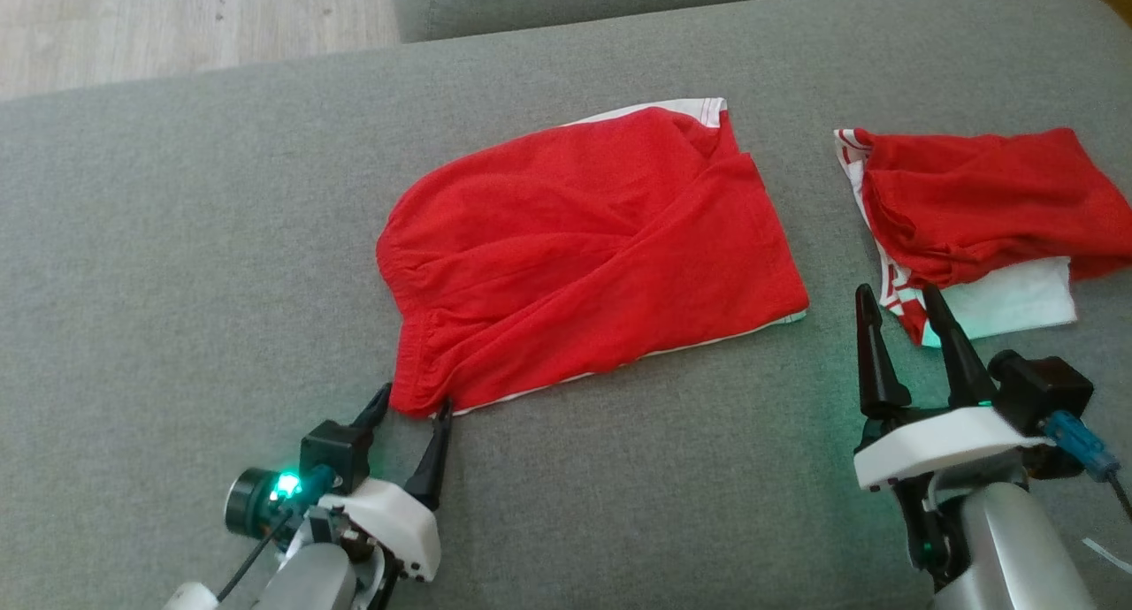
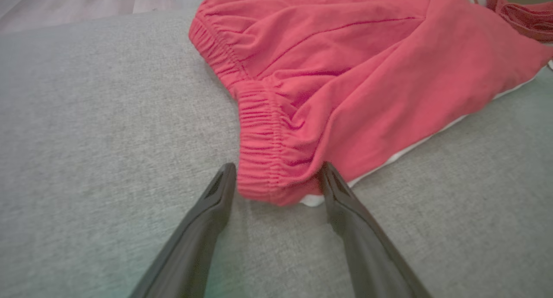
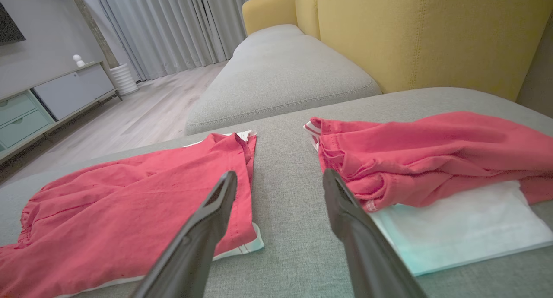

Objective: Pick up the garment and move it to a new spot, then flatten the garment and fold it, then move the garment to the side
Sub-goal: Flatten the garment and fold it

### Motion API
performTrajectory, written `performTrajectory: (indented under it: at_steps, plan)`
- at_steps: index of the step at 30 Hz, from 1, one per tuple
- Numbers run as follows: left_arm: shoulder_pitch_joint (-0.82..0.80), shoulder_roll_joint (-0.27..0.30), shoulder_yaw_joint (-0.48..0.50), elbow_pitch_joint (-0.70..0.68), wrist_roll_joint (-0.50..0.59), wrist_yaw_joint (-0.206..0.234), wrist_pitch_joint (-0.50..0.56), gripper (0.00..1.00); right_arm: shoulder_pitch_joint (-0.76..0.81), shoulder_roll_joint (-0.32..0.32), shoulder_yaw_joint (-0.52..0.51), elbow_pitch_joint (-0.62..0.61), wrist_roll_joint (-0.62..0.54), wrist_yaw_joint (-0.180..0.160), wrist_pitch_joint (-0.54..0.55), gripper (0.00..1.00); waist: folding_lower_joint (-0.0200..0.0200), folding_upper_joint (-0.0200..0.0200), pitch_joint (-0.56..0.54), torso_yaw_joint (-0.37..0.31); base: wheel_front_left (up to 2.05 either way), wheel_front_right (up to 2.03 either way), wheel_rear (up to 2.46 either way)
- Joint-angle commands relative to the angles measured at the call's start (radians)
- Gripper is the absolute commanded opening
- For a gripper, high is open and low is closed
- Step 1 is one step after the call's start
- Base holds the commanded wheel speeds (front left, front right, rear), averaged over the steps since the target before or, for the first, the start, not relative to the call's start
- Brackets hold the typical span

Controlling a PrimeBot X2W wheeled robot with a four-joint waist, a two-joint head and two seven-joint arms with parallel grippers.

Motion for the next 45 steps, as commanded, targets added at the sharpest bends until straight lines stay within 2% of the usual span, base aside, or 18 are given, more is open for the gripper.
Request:
performTrajectory:
  at_steps: [1,8,23,24,26,30,36,45]
  plan:
    - [-0.029,0.016,0.039,-0.007,-0.004,0.013,-0.008,1.00,-0.038,-0.002,0.026,-0.025,0.007,-0.001,-0.001,1.00,0.0000,0.0000,-0.004,0.002,0.00,0.00,0.00]
    - [-0.021,0.023,0.037,0.008,-0.009,0.031,0.007,1.00,-0.039,-0.002,0.031,-0.013,0.010,-0.001,-0.003,1.00,0.0000,0.0000,-0.016,0.007,0.00,0.00,0.00]
    - [-0.029,0.018,-0.001,-0.009,-0.030,-0.012,0.046,1.00,-0.048,-0.002,0.037,0.000,0.012,-0.001,0.000,1.00,0.0000,0.0000,-0.007,0.000,0.00,0.00,0.00]
    - [-0.029,0.018,-0.006,-0.013,-0.030,-0.017,0.044,0.79,-0.049,-0.002,0.040,0.005,0.010,-0.001,0.005,1.00,0.0000,0.0000,-0.007,0.000,0.00,0.00,0.00]
    - [-0.030,0.018,-0.007,-0.025,-0.031,-0.019,0.028,0.00,-0.054,-0.002,0.044,0.019,0.000,-0.001,0.020,1.00,0.0000,0.0000,-0.006,0.002,0.00,0.00,0.00]
    - [-0.035,0.018,-0.002,-0.057,-0.030,-0.009,-0.019,0.00,-0.081,-0.002,0.054,0.068,-0.019,-0.001,0.060,1.00,0.0000,0.0000,-0.005,0.015,0.00,0.00,0.00]
    - [-0.044,0.018,-0.011,-0.102,-0.022,-0.006,-0.053,0.00,-0.140,-0.002,0.075,0.204,-0.012,-0.001,0.127,1.00,0.0000,0.0000,0.006,0.044,0.00,0.00,0.00]
    - [-0.052,0.017,-0.030,-0.135,-0.021,-0.007,-0.051,0.00,-0.247,-0.002,0.070,0.416,-0.021,-0.001,0.106,1.00,0.0000,0.0000,0.020,0.066,0.00,0.00,0.00]
